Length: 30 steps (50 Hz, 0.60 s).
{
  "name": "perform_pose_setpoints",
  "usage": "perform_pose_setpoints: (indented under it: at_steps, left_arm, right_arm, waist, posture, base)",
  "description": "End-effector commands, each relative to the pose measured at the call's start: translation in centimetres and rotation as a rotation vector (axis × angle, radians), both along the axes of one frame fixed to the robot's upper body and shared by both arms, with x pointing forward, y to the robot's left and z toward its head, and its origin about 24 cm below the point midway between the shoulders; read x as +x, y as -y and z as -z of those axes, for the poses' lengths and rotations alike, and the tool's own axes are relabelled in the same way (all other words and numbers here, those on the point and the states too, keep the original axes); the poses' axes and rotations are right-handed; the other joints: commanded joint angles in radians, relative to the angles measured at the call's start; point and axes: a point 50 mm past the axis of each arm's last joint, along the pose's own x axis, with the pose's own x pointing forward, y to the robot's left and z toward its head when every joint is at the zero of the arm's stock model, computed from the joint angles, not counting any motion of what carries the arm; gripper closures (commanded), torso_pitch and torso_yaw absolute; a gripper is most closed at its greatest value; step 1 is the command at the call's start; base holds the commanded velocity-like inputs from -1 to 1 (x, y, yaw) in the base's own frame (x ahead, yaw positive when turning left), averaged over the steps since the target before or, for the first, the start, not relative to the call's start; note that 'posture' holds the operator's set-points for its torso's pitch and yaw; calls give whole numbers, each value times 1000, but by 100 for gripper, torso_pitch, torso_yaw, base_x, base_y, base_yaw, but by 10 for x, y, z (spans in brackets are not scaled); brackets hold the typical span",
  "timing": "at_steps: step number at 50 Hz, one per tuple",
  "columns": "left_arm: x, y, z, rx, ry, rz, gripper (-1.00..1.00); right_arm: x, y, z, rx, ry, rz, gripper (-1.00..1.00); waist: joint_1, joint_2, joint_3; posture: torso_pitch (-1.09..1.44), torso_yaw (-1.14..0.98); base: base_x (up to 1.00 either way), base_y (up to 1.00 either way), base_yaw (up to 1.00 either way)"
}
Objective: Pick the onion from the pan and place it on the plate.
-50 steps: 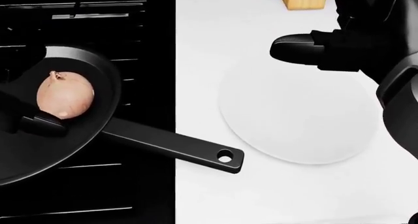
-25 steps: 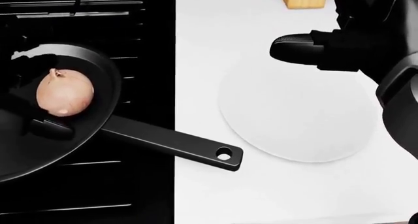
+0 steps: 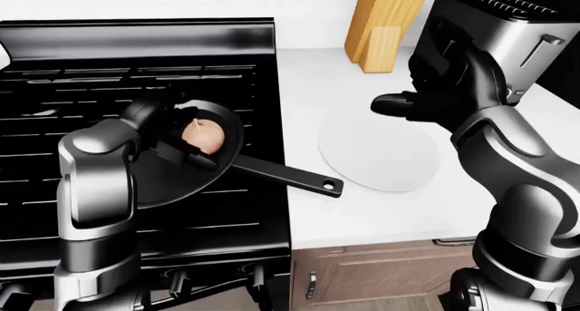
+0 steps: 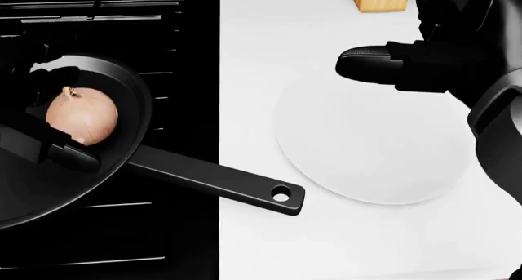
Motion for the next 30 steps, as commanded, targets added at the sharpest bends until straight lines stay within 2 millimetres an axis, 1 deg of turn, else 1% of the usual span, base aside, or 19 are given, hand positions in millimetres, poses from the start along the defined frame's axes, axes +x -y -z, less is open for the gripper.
perform_pose_setpoints:
  at_steps: [1,11,26,28,30]
  left_arm:
    - [-2,-1,-18,26,89,1,-85]
    - [1,-2,-11,28,75,-4,-81]
    - [7,-4,-10,29,79,-15,-80]
    - [7,-4,-8,30,78,-15,-79]
    - [6,-5,-9,29,80,-18,-72]
  right_arm:
    - [-5,1,-16,7,86,1,-100]
    - [-5,0,-15,7,83,-1,-100]
    - [-4,0,-16,9,84,-4,-100]
    - [-4,0,-15,9,84,-4,-100]
    - [-4,0,-15,8,84,-4,-100]
  waist:
    - [0,2,-27]
    - [0,2,-28]
    - [0,2,-28]
    - [0,2,-27]
    - [0,3,-28]
  posture:
    - [0,0]
    - [0,0]
    - [0,0]
    - [0,0]
    - [0,0]
  base:
    - [0,0,0]
    - [0,0,0]
    - [0,0,0]
    - [0,0,0]
    - [0,0,0]
